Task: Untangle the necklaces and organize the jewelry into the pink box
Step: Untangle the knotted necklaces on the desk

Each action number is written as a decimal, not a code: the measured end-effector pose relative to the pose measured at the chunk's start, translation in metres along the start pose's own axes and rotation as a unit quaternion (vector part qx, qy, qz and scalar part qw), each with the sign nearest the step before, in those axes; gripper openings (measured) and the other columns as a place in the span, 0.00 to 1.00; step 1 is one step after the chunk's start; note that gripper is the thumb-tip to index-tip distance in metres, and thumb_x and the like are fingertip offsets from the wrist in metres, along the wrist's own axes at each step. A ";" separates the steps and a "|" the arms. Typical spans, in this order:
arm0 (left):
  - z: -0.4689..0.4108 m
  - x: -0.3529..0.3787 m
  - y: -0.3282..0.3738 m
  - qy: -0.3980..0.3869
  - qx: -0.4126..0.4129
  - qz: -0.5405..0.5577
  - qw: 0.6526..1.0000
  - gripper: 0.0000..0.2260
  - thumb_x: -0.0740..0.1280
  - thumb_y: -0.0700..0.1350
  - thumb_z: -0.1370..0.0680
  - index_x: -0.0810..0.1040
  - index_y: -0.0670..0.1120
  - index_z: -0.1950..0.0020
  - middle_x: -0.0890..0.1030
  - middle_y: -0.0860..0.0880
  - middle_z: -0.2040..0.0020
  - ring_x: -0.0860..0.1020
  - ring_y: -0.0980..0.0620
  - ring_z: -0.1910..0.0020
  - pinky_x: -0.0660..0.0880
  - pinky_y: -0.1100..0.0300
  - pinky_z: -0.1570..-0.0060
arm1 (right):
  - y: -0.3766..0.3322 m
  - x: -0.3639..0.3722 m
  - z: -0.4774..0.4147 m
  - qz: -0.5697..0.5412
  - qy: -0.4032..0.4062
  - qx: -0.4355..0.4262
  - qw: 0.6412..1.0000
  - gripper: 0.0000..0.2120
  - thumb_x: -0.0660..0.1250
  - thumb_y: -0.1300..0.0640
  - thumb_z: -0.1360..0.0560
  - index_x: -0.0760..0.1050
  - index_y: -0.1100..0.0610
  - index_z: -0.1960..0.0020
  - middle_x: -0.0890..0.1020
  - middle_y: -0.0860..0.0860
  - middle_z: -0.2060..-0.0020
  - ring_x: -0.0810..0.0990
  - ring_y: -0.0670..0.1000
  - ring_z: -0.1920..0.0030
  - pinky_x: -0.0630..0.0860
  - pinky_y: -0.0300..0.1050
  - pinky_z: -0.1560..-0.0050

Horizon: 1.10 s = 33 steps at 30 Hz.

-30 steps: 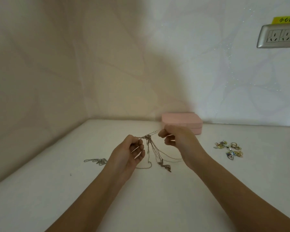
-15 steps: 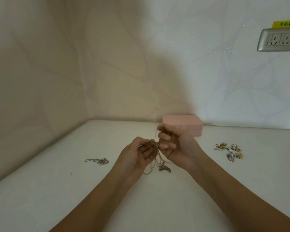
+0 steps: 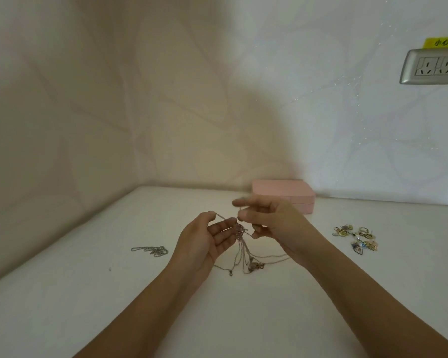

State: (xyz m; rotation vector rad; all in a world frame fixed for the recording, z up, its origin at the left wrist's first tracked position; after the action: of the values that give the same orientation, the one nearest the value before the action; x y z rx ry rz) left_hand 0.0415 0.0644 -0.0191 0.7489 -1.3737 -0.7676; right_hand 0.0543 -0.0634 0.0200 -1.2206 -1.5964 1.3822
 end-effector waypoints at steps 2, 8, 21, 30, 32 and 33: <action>-0.001 -0.003 0.002 0.013 0.004 0.010 1.000 0.05 0.57 0.40 0.19 0.69 0.42 0.54 0.83 0.42 0.65 0.81 0.46 0.69 0.80 0.58 0.69 | 0.001 -0.002 0.000 0.050 0.016 0.001 0.999 0.08 0.73 0.62 0.29 0.83 0.53 0.51 0.78 0.46 0.63 0.70 0.46 0.68 0.73 0.34 0.66; -0.001 -0.010 0.010 0.035 0.018 0.013 0.999 0.05 0.56 0.39 0.19 0.67 0.41 0.53 0.80 0.40 0.61 0.82 0.44 0.69 0.79 0.57 0.72 | -0.016 -0.008 0.002 0.188 0.040 -0.089 0.977 0.10 0.73 0.62 0.29 0.73 0.53 0.60 0.77 0.39 0.65 0.67 0.45 0.71 0.66 0.33 0.68; 0.001 -0.015 0.015 0.046 0.031 -0.029 0.998 0.05 0.56 0.41 0.18 0.69 0.42 0.51 0.81 0.40 0.53 0.84 0.41 0.63 0.82 0.52 0.65 | -0.018 0.008 0.005 0.395 0.027 -0.161 0.904 0.07 0.77 0.51 0.33 0.84 0.45 0.55 0.76 0.42 0.66 0.74 0.39 0.63 0.66 0.32 0.64; 0.002 -0.012 0.016 0.020 0.047 -0.014 0.999 0.06 0.56 0.42 0.17 0.68 0.43 0.53 0.79 0.38 0.47 0.84 0.40 0.55 0.81 0.55 0.66 | -0.012 0.009 0.005 0.353 0.052 -0.138 0.924 0.04 0.76 0.52 0.32 0.85 0.47 0.58 0.75 0.43 0.70 0.72 0.41 0.67 0.65 0.32 0.66; 0.001 -0.010 0.016 0.009 0.051 -0.024 0.998 0.07 0.56 0.43 0.17 0.68 0.43 0.53 0.79 0.39 0.46 0.84 0.41 0.55 0.82 0.56 0.64 | -0.011 0.007 0.006 0.348 0.059 -0.129 0.927 0.02 0.76 0.54 0.32 0.85 0.50 0.59 0.76 0.43 0.70 0.72 0.39 0.67 0.66 0.32 0.66; 0.001 -0.009 0.016 0.005 0.052 -0.029 0.998 0.07 0.56 0.43 0.17 0.68 0.43 0.53 0.79 0.39 0.45 0.84 0.42 0.54 0.82 0.56 0.62 | -0.011 0.006 0.006 0.347 0.063 -0.128 0.927 0.02 0.76 0.54 0.32 0.85 0.50 0.59 0.76 0.43 0.69 0.72 0.39 0.67 0.66 0.32 0.65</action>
State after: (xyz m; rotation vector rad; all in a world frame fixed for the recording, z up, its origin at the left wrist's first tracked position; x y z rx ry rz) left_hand 0.0406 0.0808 -0.0107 0.8759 -1.3966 -0.7402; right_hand 0.0446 -0.0597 0.0291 -2.1323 -1.3287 1.4801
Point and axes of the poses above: each hand's wrist, its own z-axis away from the middle knuckle, its own x-axis out of the palm, y = z × x, the point moved 8 cm from there along -z, towards the middle knuckle
